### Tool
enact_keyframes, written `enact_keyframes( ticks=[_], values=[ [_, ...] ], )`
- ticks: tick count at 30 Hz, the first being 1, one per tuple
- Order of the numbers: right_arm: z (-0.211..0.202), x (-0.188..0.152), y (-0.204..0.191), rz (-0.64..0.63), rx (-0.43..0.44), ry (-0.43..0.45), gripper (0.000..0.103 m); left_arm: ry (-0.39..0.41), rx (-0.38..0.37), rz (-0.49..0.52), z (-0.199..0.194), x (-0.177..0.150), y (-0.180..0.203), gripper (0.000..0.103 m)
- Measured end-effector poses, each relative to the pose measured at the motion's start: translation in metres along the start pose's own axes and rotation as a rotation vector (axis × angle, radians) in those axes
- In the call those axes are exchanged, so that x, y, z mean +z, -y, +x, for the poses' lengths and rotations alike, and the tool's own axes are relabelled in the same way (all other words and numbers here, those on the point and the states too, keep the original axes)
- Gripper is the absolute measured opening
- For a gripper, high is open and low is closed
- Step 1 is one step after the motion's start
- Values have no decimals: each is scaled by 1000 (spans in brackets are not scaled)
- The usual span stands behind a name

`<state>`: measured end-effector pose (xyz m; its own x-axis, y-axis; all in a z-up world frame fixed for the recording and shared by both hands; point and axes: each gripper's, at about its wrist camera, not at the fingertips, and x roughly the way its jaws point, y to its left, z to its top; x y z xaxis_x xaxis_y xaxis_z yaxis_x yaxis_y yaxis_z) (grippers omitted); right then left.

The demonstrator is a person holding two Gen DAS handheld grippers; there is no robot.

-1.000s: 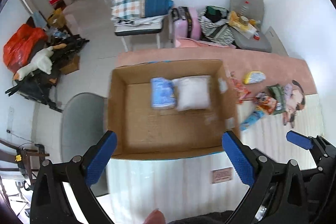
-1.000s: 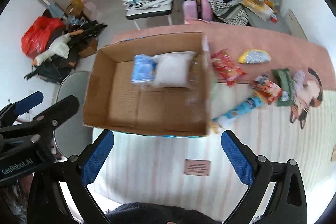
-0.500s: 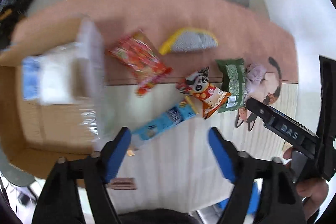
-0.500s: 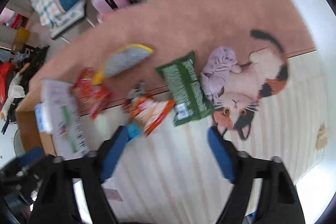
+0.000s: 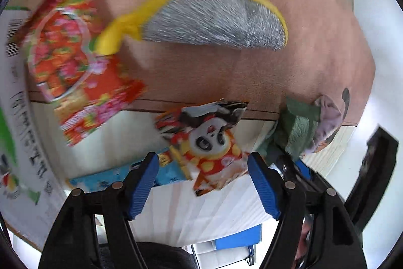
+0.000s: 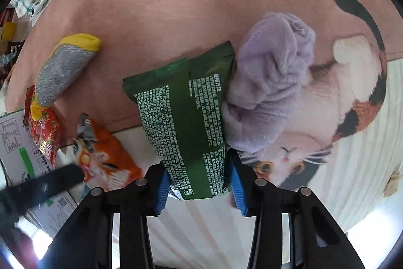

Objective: Organize soft objects
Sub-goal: 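Grasp the green snack bag with the right tool while the left tool grasps the panda snack bag, then carry both snack bags into the cardboard box and open both tools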

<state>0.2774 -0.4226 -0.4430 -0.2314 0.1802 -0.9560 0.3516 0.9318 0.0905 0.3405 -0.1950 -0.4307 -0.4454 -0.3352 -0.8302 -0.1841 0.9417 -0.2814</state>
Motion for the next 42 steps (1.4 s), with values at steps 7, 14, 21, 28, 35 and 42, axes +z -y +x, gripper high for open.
enact_keyframes(
  ticks=[7, 14, 21, 28, 35, 42],
  values=[
    [2, 2, 25, 44, 51, -11, 45, -38, 62, -7, 33, 10, 22, 71],
    [10, 6, 23, 18, 5, -17, 41, 90, 245, 137, 26, -7, 47, 32],
    [-18, -13, 12, 10, 32, 53, 32, 280, 307, 271, -17, -60, 59, 31],
    [-88, -61, -7, -64, 123, 176, 32, 439, 185, 316, -100, -140, 25, 31],
    [-138, -131, -123, -203, 209, 250, 32, 555, 140, 265, -204, -166, -79, 31],
    [-125, -196, -258, -328, 235, 228, 32, 607, 213, 119, -235, -167, -203, 31]
  ],
)
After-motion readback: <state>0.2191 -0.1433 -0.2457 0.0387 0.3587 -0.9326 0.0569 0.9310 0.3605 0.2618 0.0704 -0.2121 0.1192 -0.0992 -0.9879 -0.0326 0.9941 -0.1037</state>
